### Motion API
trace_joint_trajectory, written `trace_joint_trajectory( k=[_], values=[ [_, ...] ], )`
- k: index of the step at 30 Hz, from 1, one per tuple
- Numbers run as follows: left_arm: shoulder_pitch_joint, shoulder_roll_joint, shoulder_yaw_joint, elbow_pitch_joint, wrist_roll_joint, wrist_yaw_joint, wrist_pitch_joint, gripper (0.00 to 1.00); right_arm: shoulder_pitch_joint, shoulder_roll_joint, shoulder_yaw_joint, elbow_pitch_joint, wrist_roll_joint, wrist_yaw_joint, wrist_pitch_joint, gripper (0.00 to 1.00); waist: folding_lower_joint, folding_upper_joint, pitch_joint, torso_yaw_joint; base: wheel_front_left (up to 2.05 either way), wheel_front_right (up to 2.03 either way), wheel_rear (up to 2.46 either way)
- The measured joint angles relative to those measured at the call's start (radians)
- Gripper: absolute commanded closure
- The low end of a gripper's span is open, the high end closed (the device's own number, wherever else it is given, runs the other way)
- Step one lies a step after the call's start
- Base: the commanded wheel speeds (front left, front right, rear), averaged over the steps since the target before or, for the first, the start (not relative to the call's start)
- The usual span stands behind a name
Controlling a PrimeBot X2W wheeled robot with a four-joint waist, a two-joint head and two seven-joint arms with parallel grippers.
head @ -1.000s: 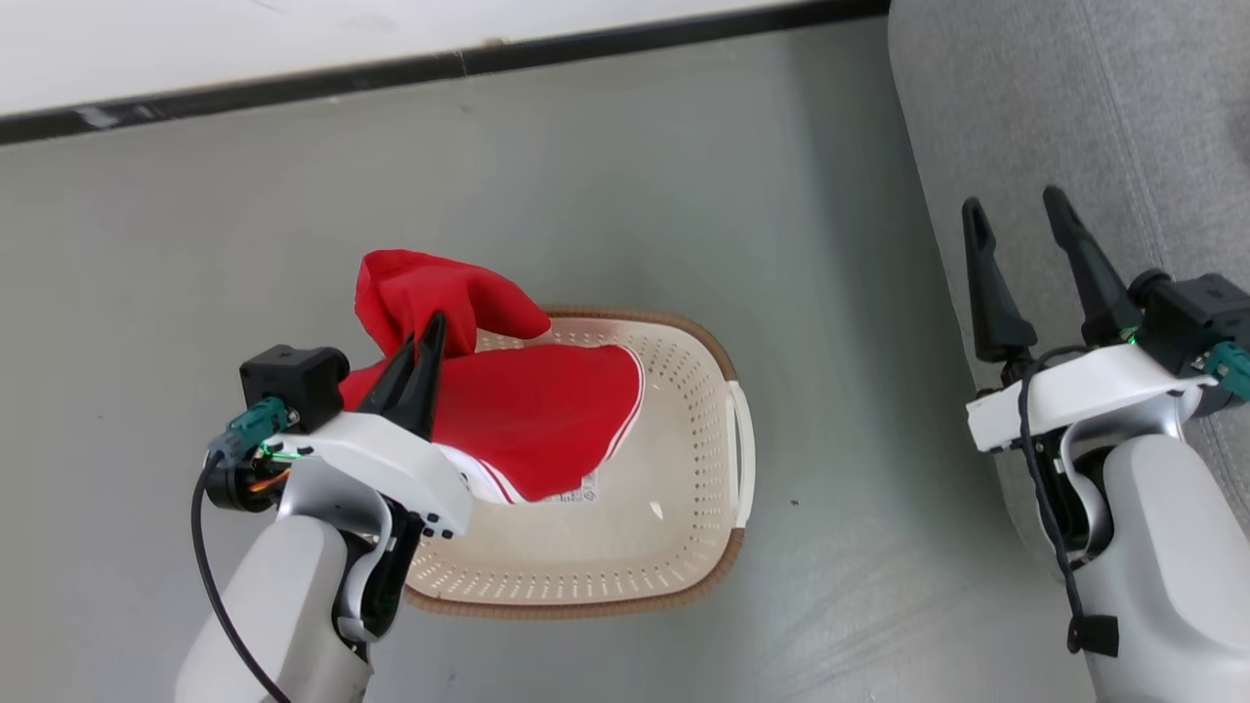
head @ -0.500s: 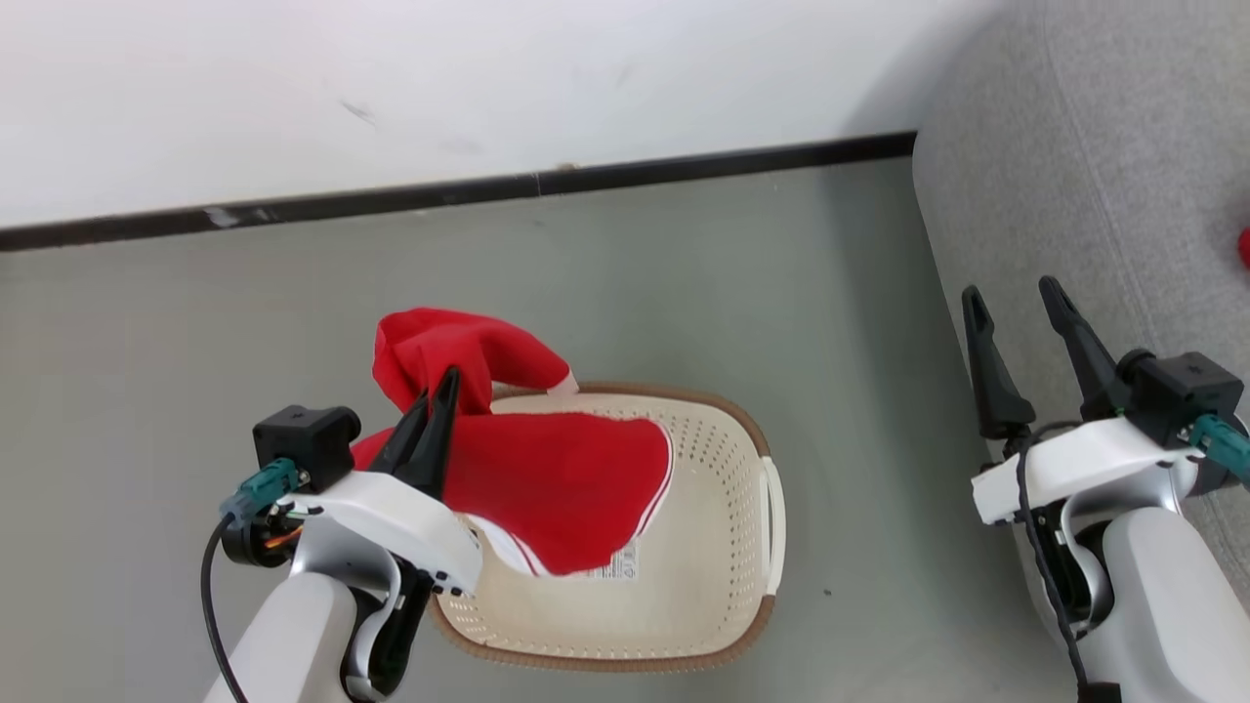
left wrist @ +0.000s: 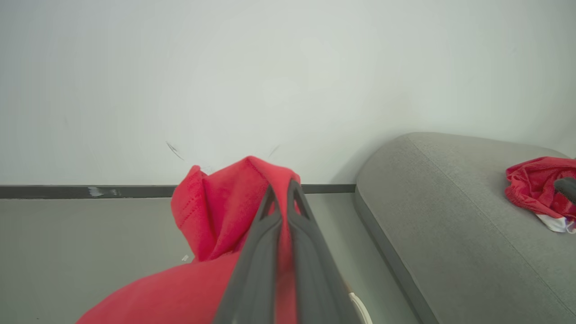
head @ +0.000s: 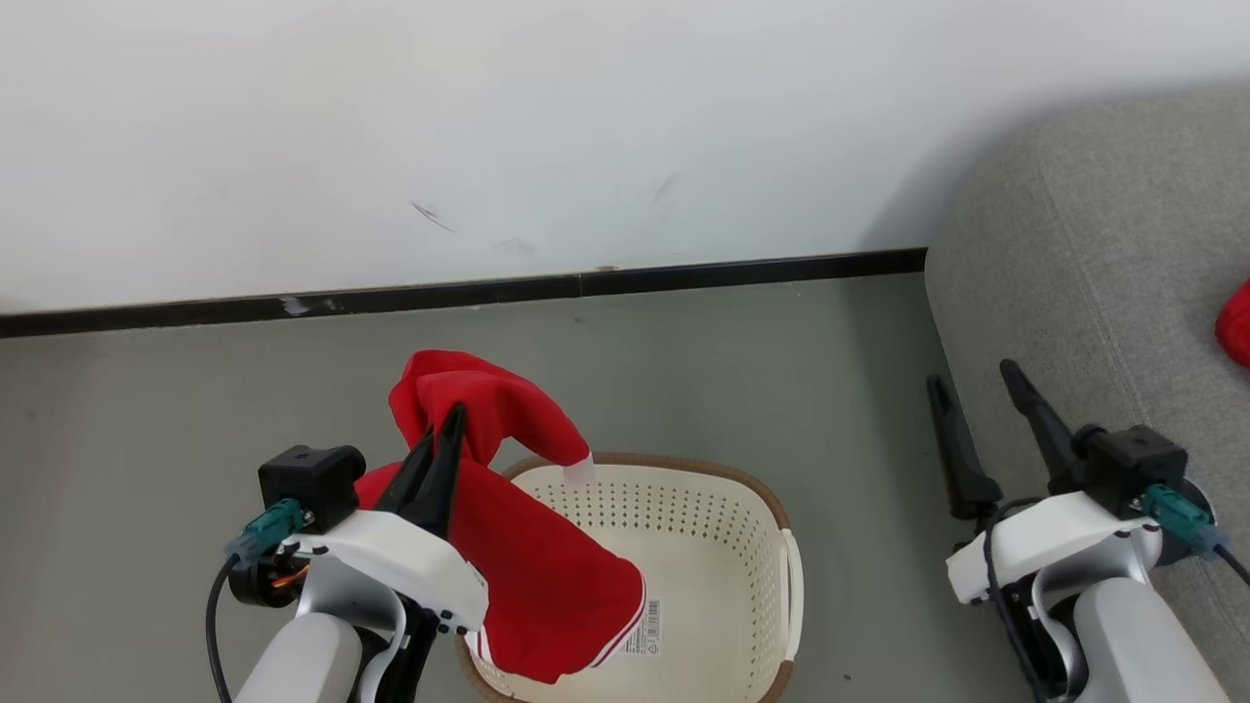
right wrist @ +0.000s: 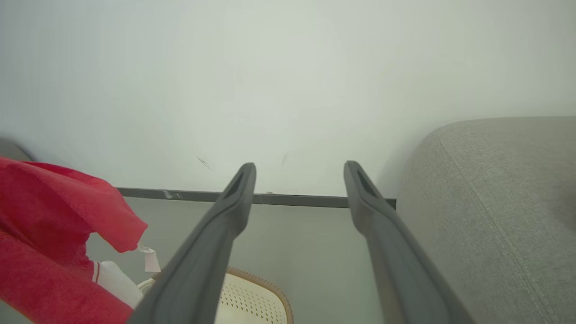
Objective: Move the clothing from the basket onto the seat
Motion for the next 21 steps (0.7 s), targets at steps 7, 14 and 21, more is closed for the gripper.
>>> trace_joint_trajectory(
  k=[7, 14, 21],
  values=[
    [0.014, 0.0, -0.012, -0.032, 0.001, 0.01, 0.005, 1.0, 0.026, 0.0, 0.088, -0.01, 0.007, 0.0, 0.0, 0.0, 0.0, 0.0, -0.06, 0.021, 0.0, 0.0, 0.0],
    [0.018, 0.002, -0.03, -0.056, 0.015, 0.026, 0.024, 1.0, 0.055, -0.001, 0.185, -0.011, 0.027, 0.0, 0.0, 0.0, 0.0, 0.0, -0.108, 0.045, 0.0, 0.0, 0.0],
    [0.018, 0.001, -0.062, -0.094, 0.03, 0.027, 0.05, 1.0, 0.057, -0.002, 0.318, -0.028, 0.077, 0.0, 0.0, 0.0, 0.0, 0.0, -0.142, 0.072, 0.0, 0.0, 0.0]
  ],
)
